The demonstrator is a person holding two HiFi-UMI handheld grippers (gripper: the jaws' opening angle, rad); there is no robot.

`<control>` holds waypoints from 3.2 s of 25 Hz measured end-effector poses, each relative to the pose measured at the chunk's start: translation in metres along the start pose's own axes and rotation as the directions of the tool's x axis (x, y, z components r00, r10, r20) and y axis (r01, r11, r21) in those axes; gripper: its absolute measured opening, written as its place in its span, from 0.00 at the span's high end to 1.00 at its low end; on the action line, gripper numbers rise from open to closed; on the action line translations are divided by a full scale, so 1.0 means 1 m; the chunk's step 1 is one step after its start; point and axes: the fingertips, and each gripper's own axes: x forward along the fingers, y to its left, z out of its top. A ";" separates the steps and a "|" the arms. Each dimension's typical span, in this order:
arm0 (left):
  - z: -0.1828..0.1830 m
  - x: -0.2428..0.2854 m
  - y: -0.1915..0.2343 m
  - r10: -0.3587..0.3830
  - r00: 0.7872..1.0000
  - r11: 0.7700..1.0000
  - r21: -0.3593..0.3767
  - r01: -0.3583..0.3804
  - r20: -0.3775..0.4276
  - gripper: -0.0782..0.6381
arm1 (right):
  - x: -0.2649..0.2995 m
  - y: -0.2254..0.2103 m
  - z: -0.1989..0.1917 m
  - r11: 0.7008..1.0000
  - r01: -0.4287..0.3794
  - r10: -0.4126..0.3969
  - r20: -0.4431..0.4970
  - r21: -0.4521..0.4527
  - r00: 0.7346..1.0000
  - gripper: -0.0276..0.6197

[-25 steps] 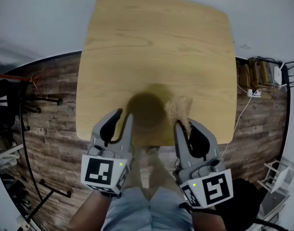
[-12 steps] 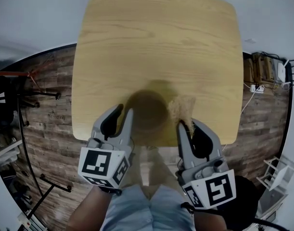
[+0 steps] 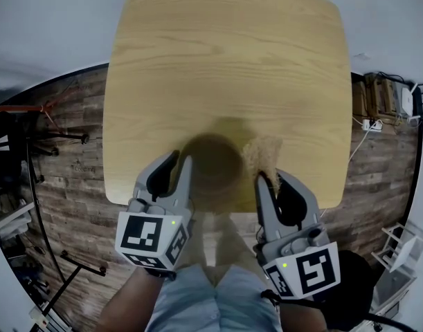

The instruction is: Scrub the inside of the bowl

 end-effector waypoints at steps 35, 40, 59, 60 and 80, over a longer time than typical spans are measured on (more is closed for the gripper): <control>0.024 -0.001 -0.029 -0.052 0.998 0.984 0.170 0.057 -0.030 0.84 | 0.021 0.039 -0.033 0.979 -0.150 0.125 -0.172 -0.139 0.977 0.88; 0.019 0.002 -0.027 -0.071 0.996 0.986 0.145 0.078 -0.052 0.84 | 0.040 0.038 -0.049 0.973 -0.159 0.118 -0.239 -0.164 0.964 0.88; 0.028 0.004 -0.035 -0.180 0.981 0.949 0.250 0.192 -0.073 0.84 | 0.065 0.076 -0.081 0.897 -0.365 0.200 -0.507 -0.250 0.838 0.89; 0.029 0.005 -0.034 -0.185 0.980 0.945 0.260 0.199 -0.077 0.84 | 0.064 0.081 -0.082 0.889 -0.386 0.219 -0.512 -0.246 0.830 0.89; 0.033 0.002 -0.040 -0.175 0.981 0.926 0.327 0.191 -0.079 0.84 | 0.013 0.093 -0.071 0.865 -0.469 0.336 -0.489 -0.178 0.805 0.89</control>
